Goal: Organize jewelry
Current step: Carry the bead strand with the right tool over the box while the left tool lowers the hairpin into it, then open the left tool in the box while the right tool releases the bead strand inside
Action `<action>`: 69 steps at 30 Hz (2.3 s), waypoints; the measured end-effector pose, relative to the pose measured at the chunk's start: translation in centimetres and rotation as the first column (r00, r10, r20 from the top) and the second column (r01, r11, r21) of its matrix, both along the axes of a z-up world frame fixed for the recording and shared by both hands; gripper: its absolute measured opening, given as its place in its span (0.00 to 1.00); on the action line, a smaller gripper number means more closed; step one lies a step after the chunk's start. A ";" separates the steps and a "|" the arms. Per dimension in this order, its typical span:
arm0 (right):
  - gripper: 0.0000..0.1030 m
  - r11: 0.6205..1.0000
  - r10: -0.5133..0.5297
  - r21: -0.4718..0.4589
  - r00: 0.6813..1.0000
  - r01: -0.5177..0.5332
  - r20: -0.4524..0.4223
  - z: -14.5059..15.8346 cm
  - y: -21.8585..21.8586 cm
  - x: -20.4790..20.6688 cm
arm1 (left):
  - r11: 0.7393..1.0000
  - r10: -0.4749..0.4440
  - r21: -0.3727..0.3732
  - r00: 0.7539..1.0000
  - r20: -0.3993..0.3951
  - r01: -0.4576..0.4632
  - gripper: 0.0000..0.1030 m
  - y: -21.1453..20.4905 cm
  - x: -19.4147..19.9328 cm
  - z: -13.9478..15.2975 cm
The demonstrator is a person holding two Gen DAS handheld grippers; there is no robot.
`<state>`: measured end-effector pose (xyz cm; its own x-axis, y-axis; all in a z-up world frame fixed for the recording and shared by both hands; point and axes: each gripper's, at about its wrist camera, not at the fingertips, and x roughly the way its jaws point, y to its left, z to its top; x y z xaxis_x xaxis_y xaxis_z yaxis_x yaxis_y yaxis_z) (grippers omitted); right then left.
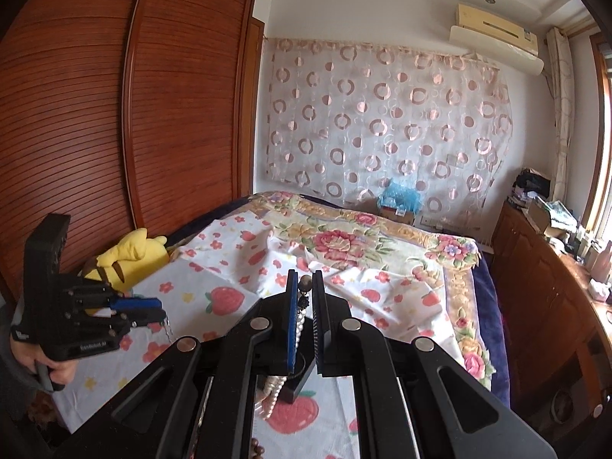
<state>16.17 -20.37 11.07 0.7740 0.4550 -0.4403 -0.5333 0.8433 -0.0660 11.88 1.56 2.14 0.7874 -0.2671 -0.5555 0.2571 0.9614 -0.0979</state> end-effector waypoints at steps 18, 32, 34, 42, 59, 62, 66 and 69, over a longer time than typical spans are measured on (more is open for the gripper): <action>0.08 1.000 -0.030 -0.002 1.000 0.030 -0.005 0.6 3.0 6.5 | 1.000 0.003 0.005 1.000 -0.001 -0.003 0.12 -0.7 3.4 -0.2; 0.08 0.998 -0.048 -0.031 0.998 0.046 -0.045 -3.1 4.8 11.1 | 0.999 -0.022 0.028 1.000 -0.003 0.022 0.12 -3.2 6.3 0.0; 0.08 0.998 -0.048 -0.030 0.998 0.047 -0.051 -3.3 4.7 11.4 | 0.999 -0.024 0.030 1.000 -0.012 0.025 0.12 -3.4 6.8 -0.4; 0.08 0.995 -0.068 -0.080 0.988 0.057 -0.140 -8.5 4.6 13.1 | 0.999 -0.016 0.039 0.997 -0.082 0.019 0.12 -3.6 8.8 -3.5; 0.08 0.995 -0.096 -0.034 0.993 0.094 -0.063 -8.8 3.9 12.0 | 0.997 -0.027 0.072 0.987 -0.160 0.039 0.13 -4.6 8.7 -6.9; 0.08 0.993 -0.097 -0.067 0.993 0.093 -0.068 -8.7 4.1 12.2 | 0.997 -0.025 0.069 0.987 -0.161 0.037 0.21 -4.3 8.3 -7.1; 0.09 0.992 -0.089 -0.101 0.990 0.078 -0.111 -10.6 4.5 12.4 | 0.997 -0.020 0.066 0.989 -0.144 0.029 0.33 -3.5 7.1 -6.8; 0.09 0.992 -0.067 -0.111 0.989 0.052 -0.135 -11.9 4.7 11.9 | 0.997 -0.010 0.069 0.991 -0.136 0.020 0.38 -2.6 5.9 -6.7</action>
